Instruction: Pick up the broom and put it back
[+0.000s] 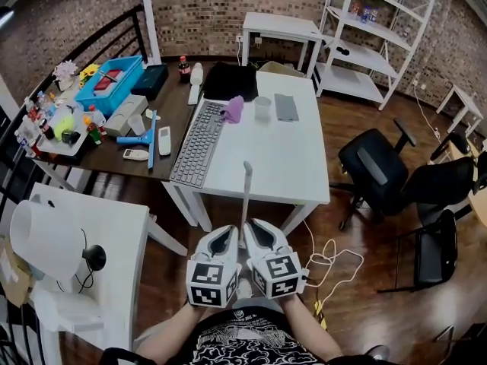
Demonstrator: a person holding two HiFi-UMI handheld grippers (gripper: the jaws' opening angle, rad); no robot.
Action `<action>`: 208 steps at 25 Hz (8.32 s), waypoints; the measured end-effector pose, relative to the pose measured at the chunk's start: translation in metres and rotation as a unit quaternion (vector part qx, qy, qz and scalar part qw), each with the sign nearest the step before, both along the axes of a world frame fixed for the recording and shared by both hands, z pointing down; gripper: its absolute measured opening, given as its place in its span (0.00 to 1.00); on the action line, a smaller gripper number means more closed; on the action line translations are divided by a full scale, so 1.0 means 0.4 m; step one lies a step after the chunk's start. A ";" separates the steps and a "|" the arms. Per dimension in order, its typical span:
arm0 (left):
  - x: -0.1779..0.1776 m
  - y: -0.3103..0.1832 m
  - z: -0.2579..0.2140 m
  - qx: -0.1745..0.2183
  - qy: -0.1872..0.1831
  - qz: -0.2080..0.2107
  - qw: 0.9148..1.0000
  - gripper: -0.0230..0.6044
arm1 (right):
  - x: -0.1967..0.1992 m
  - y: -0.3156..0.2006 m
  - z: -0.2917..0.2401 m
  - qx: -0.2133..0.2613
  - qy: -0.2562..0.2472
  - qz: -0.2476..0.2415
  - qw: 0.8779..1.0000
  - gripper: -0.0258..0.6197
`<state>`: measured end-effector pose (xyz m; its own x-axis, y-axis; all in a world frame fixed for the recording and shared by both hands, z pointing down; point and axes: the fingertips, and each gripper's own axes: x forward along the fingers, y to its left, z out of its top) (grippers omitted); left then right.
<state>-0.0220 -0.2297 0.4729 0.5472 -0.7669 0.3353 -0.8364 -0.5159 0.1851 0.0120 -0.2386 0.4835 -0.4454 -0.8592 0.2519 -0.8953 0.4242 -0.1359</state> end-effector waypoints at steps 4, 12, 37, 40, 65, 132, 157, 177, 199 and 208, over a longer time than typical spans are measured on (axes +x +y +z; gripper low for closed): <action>-0.004 -0.038 0.012 -0.009 0.000 -0.014 1.000 0.04 | 0.006 -0.055 0.016 -0.003 -0.003 -0.007 1.000 0.13; 0.009 -0.101 0.023 -0.013 -0.005 -0.024 1.000 0.04 | 0.026 -0.154 0.053 -0.001 0.006 -0.015 1.000 0.24; 0.008 -0.254 0.059 -0.032 -0.023 -0.038 0.998 0.04 | 0.017 -0.410 0.207 -0.027 0.032 -0.015 0.999 0.38; 0.000 -0.263 0.056 -0.033 -0.021 -0.043 0.998 0.04 | 0.022 -0.433 0.200 -0.017 0.037 -0.005 0.999 0.35; -0.048 -0.152 0.029 -0.025 -0.020 -0.047 0.998 0.04 | 0.054 -0.303 0.182 -0.015 0.058 0.024 0.998 0.19; -0.032 0.186 -0.180 0.083 0.038 0.034 0.995 0.04 | 0.052 0.215 -0.237 0.093 0.045 0.088 0.991 0.19; -0.043 -0.014 -0.059 0.026 0.010 -0.016 0.999 0.04 | 0.038 -0.103 0.034 0.034 0.077 0.033 0.996 0.19; -0.029 -0.141 0.000 0.005 0.001 -0.040 0.999 0.04 | 0.038 -0.234 0.204 -0.020 0.079 0.005 0.997 0.19; -0.024 -0.225 0.020 -0.003 -0.008 -0.063 0.998 0.04 | 0.067 -0.411 0.210 -0.012 0.081 -0.003 0.997 0.20; -0.017 -0.236 0.019 0.000 -0.014 -0.063 0.998 0.04 | 0.068 -0.435 0.208 -0.007 0.086 -0.011 0.996 0.23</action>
